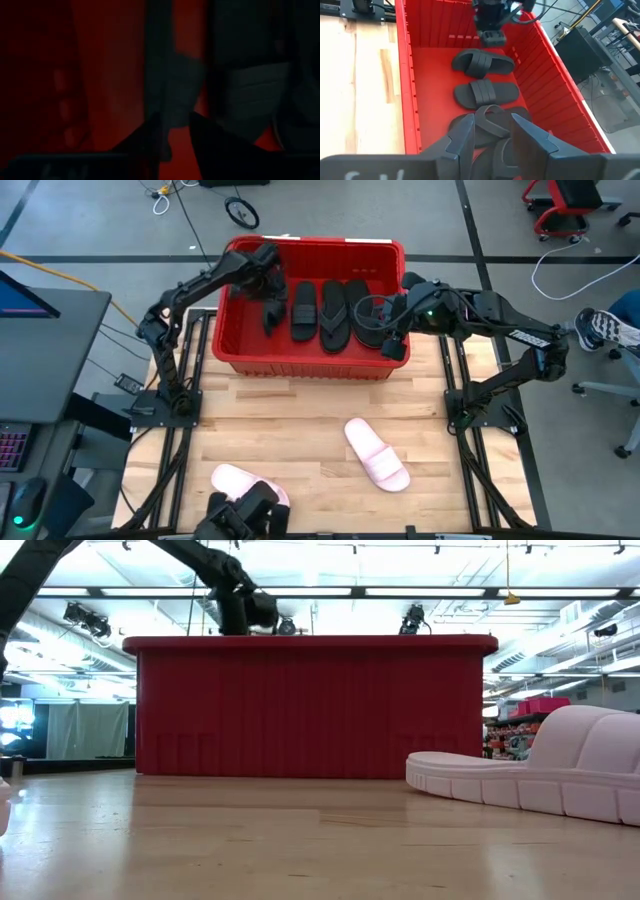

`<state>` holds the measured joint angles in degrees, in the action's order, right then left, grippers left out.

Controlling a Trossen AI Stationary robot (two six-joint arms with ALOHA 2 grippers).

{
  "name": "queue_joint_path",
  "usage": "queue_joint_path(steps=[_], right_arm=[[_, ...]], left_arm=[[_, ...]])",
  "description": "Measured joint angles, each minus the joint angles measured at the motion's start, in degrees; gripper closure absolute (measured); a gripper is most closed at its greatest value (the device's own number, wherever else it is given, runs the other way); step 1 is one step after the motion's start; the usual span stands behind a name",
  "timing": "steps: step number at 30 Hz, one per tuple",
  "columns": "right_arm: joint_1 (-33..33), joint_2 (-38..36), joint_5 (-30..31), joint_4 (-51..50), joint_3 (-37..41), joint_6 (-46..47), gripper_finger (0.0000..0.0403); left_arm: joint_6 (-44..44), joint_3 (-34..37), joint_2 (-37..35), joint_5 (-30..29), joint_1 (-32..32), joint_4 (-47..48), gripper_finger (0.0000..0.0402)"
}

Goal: Pick and place slides into bin
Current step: Put the black slide into the red container

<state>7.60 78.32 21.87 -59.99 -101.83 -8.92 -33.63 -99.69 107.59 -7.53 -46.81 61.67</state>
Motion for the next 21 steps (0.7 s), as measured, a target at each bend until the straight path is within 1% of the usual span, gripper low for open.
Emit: queue_joint_path(steps=[3, 5, 6, 14, 18, 21], right_arm=[[0.00, 0.00, -0.09, 0.00, 0.00, 0.01, 0.0275], [0.00, 0.00, -0.13, 0.00, -0.01, 0.04, 0.0275], [0.00, -0.02, -0.13, 0.00, -0.01, 0.04, 0.0275], [0.00, -0.02, -0.17, -0.02, -0.01, 0.62, 0.0275], [0.00, -0.02, -0.16, -0.19, -0.01, 2.35, 0.0275], [0.00, -0.02, -0.17, -0.20, -0.01, 3.01, 0.0275]], left_arm=[[3.64, -2.79, -0.03, 0.34, 0.51, -1.52, 0.0355], [5.77, -2.86, -0.08, 2.59, 0.75, -2.26, 0.0386], [5.91, -2.56, -0.02, 3.57, 0.90, -2.41, 0.0393], [5.83, 3.55, 4.01, 3.90, 2.04, -3.85, 0.0396], [5.80, 4.12, 4.92, 3.89, 1.52, -3.91, 0.0395], [5.51, 4.12, 4.79, 2.80, 1.16, -4.62, 0.0397]])
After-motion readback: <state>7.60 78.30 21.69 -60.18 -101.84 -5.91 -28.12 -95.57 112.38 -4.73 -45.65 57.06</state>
